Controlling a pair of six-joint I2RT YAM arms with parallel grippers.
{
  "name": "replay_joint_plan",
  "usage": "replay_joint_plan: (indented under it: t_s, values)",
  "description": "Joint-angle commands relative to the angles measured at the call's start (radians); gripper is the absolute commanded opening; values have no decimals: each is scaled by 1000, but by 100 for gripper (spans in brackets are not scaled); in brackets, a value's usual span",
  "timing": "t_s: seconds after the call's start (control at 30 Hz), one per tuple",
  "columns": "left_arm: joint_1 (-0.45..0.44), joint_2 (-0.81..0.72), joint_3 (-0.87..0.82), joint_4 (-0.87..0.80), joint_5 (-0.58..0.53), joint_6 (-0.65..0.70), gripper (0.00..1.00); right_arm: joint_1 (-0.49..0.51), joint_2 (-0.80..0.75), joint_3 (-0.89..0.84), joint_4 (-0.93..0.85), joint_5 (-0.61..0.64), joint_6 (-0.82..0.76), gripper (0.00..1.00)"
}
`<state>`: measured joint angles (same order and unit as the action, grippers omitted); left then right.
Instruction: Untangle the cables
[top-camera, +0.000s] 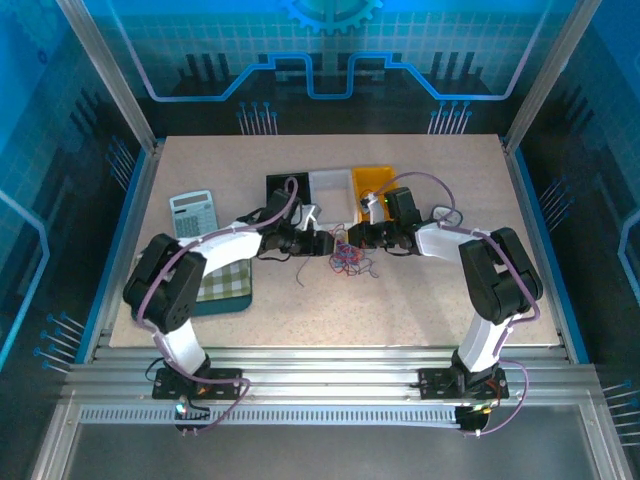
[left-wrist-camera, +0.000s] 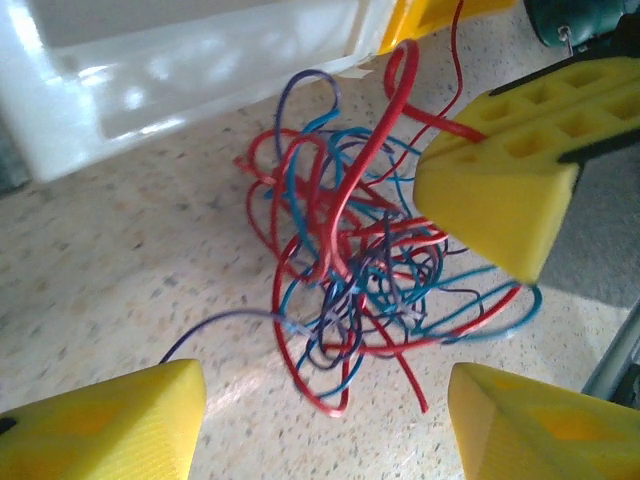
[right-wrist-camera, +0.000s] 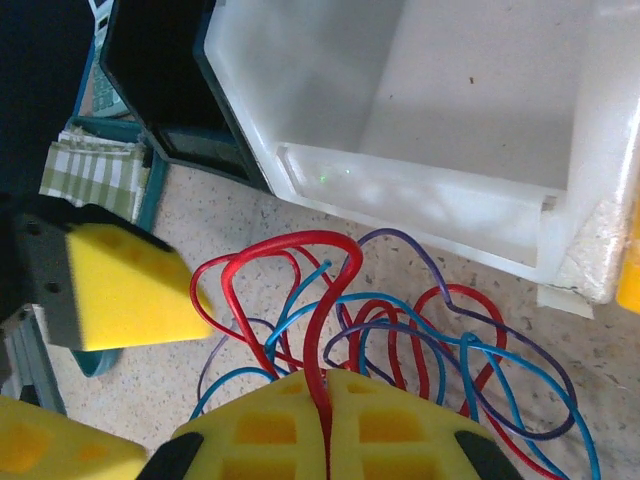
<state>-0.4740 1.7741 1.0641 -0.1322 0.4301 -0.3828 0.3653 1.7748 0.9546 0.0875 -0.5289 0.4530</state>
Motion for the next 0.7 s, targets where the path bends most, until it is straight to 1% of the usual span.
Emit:
replay_joint_plan:
  t_s: [0.0,0.1,0.2,0.37,0.53,0.67]
  values:
    - [-20,70,80,-48,87,45,70,-2,-28,-8,29,-34,16,1]
    - [-20,92,94,-14,70,37,76,-2,-34,-12,26,-33,15,1]
    - [-14,91,86,43,82,20,76,-2,-42,-16,18,-36,5,1]
    - [-6,75,62,71,102,16,76,-2,-49,-23,8,-27,-1,0]
    - [19,41,0,136,114,-23,80,-4,-43,-22,6,-25,0,0]
    - [47,4,-51,197,150,-59,81,-3,-39,-20,8,-28,0,0]
